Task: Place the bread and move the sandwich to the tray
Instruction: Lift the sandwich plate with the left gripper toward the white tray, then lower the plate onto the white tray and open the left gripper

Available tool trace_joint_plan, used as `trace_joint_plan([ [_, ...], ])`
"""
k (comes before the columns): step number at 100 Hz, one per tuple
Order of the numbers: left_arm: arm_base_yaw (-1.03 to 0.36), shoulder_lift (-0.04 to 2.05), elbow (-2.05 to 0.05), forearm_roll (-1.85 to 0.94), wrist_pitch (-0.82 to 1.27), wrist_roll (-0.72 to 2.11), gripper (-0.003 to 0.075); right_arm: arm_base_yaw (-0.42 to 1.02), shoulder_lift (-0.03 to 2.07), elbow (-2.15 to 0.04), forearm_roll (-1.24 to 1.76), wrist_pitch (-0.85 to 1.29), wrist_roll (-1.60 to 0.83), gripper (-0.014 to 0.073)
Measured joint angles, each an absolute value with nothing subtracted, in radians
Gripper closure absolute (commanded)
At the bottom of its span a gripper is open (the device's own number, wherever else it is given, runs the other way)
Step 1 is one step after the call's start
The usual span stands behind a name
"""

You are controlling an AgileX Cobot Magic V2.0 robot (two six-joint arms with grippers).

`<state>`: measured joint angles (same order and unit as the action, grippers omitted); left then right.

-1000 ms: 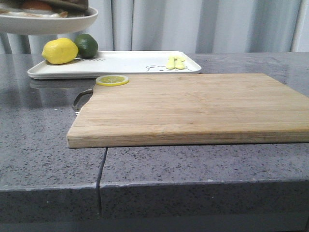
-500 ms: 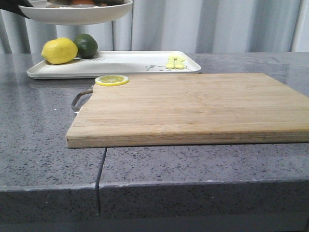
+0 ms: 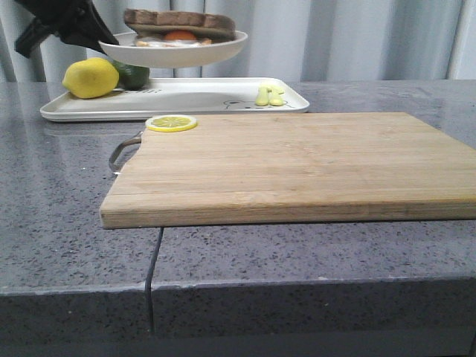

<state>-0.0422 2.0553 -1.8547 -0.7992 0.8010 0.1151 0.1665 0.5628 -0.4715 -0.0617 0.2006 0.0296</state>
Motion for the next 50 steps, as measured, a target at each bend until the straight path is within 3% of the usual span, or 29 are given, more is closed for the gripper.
trace_joint_plan([
  [50, -0.047, 2.240, -2.039, -0.797, 0.833, 0.117, 0.0739, 0.167, 0.563, -0.472, -0.062, 0.202, 0.030, 0.0176],
])
